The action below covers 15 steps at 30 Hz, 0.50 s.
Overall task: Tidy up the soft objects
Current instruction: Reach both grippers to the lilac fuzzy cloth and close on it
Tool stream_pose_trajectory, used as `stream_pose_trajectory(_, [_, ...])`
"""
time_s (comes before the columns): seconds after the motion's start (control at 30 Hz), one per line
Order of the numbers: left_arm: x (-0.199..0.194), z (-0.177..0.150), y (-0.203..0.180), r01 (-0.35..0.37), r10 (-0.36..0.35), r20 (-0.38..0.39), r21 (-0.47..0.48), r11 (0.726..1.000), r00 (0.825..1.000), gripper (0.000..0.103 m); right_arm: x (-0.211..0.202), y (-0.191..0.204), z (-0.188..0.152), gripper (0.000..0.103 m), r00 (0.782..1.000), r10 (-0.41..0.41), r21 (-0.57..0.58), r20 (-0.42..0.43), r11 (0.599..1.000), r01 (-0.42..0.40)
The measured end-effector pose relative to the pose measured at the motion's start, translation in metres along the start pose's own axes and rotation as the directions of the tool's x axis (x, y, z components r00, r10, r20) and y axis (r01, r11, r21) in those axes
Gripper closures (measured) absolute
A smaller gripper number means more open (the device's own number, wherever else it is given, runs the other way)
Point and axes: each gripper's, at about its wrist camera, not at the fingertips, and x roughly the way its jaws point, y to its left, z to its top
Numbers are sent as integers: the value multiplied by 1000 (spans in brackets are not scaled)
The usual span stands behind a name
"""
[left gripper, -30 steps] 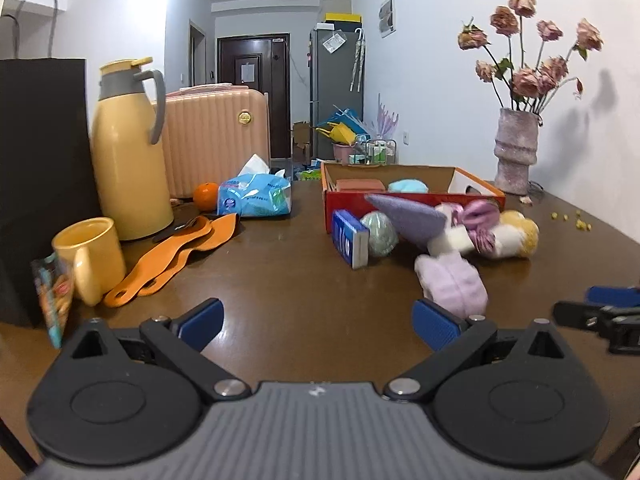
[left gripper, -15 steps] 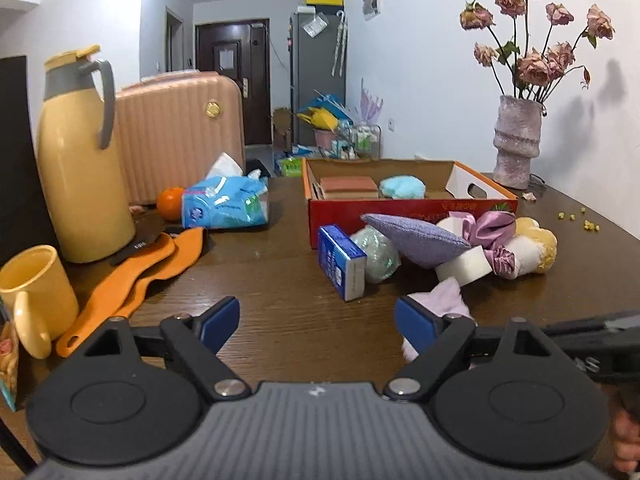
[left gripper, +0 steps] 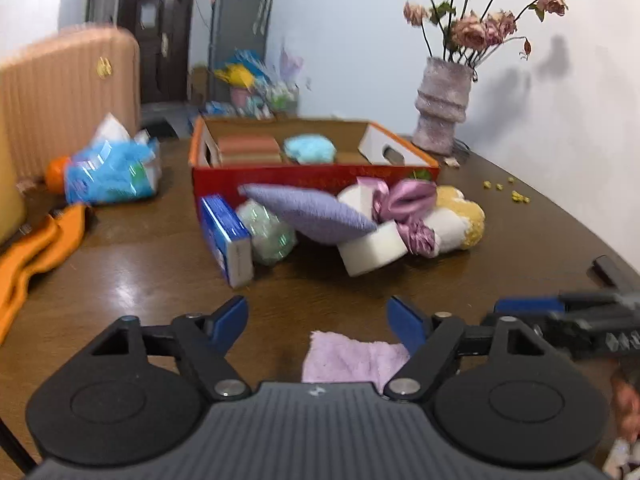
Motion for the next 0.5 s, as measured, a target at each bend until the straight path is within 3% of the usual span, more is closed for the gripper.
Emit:
stream_pose_trajectory(0.13, [2, -7, 26, 58, -69, -77, -139, 989, 995, 27, 4, 1, -19, 50, 992, 119, 153, -36, 982, -113])
stream_pose_trajectory(0.2, [-2, -11, 33, 75, -89, -65, -183, 980, 994, 27, 5, 5, -24, 49, 989, 144, 178, -27, 974, -137])
stream_pose_trajectory(0.37, [10, -18, 30, 102, -120, -90, -190, 977, 989, 50, 37, 11, -21, 53, 998, 27, 176, -50, 984, -18])
stream_pose_trajectory(0.4, [11, -21, 31, 114, -135, -96, -199, 973, 986, 52, 42, 13, -19, 58, 999, 13, 154, -47, 988, -5])
stream_pose_trajectory(0.5, [10, -26, 34, 95, -115, -91, -205, 974, 989, 55, 48, 32, -15, 62, 998, -54, 30, -16, 998, 54])
